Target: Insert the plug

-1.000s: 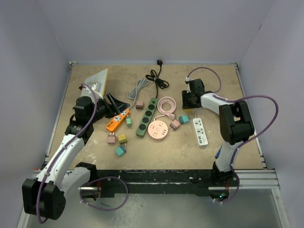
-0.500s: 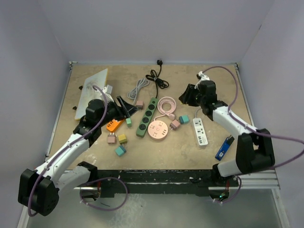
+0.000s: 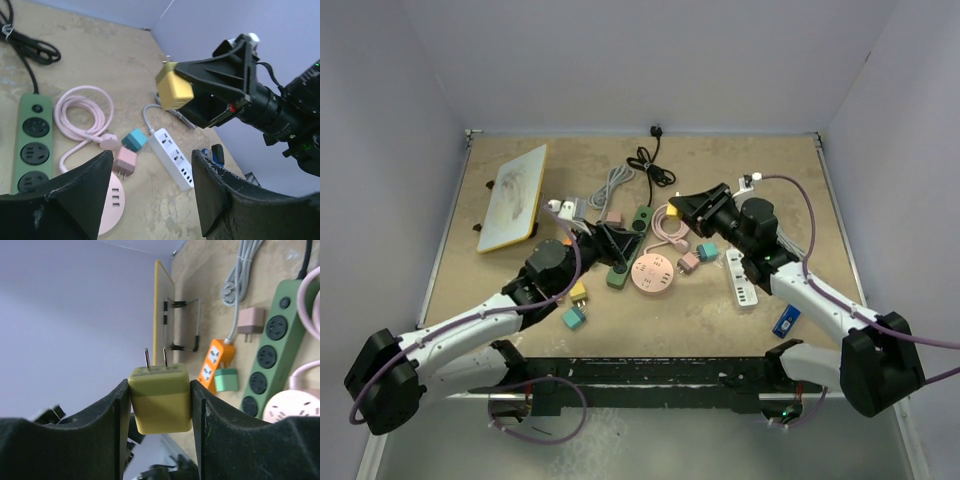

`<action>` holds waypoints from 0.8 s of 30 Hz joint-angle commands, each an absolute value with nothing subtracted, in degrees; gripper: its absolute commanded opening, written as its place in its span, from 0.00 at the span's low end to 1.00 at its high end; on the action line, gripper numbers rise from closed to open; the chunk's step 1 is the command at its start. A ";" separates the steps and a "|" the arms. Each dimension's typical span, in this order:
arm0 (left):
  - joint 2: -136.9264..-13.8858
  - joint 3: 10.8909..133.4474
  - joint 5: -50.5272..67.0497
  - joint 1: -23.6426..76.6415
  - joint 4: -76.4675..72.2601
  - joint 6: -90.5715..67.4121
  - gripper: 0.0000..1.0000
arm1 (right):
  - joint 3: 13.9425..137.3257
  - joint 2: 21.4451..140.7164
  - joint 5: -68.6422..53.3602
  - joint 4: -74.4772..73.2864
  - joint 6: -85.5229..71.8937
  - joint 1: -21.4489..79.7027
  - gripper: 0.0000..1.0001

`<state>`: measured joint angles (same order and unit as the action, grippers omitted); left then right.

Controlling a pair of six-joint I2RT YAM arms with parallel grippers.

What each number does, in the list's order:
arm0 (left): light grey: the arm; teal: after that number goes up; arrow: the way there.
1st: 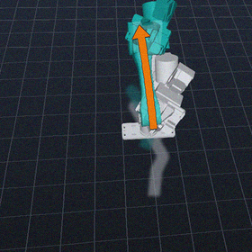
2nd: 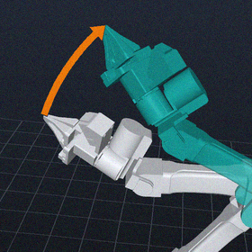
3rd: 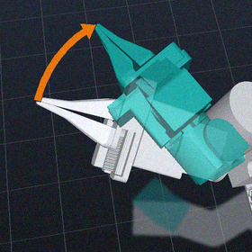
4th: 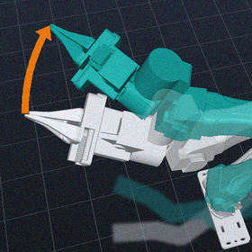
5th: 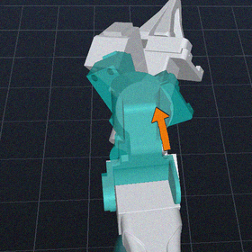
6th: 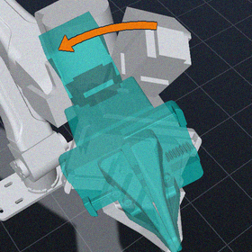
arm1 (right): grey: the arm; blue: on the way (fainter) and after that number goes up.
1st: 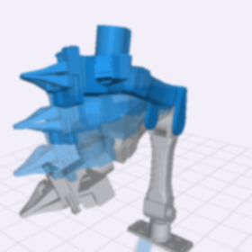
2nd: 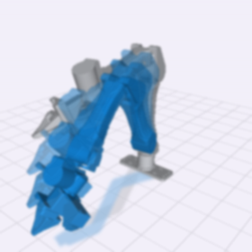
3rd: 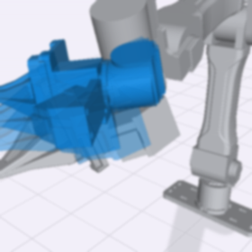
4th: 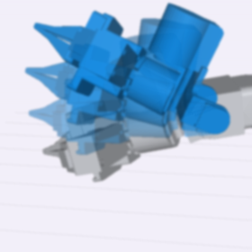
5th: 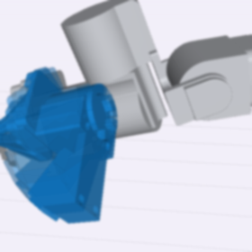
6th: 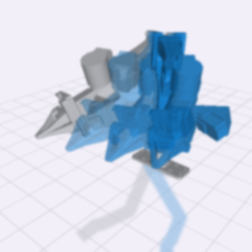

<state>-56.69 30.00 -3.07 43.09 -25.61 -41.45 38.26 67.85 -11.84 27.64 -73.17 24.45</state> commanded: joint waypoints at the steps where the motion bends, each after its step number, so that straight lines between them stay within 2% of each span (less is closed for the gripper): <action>1: -59.06 30.35 -11.03 48.02 -40.06 -33.55 0.61 | 40.10 66.62 -13.15 33.10 -85.26 25.22 0.44; 11: -68.11 37.18 -16.95 52.99 -46.80 -20.24 0.63 | 44.04 66.05 -7.57 25.63 -96.18 25.88 0.44; 18: -75.46 40.18 -15.14 53.24 -53.39 -15.62 0.62 | 47.44 68.91 -4.75 22.92 -96.85 27.93 0.42; 24: -80.45 41.61 -19.51 53.61 -60.11 -14.54 0.60 | 47.66 69.29 -4.40 23.15 -96.86 28.88 0.42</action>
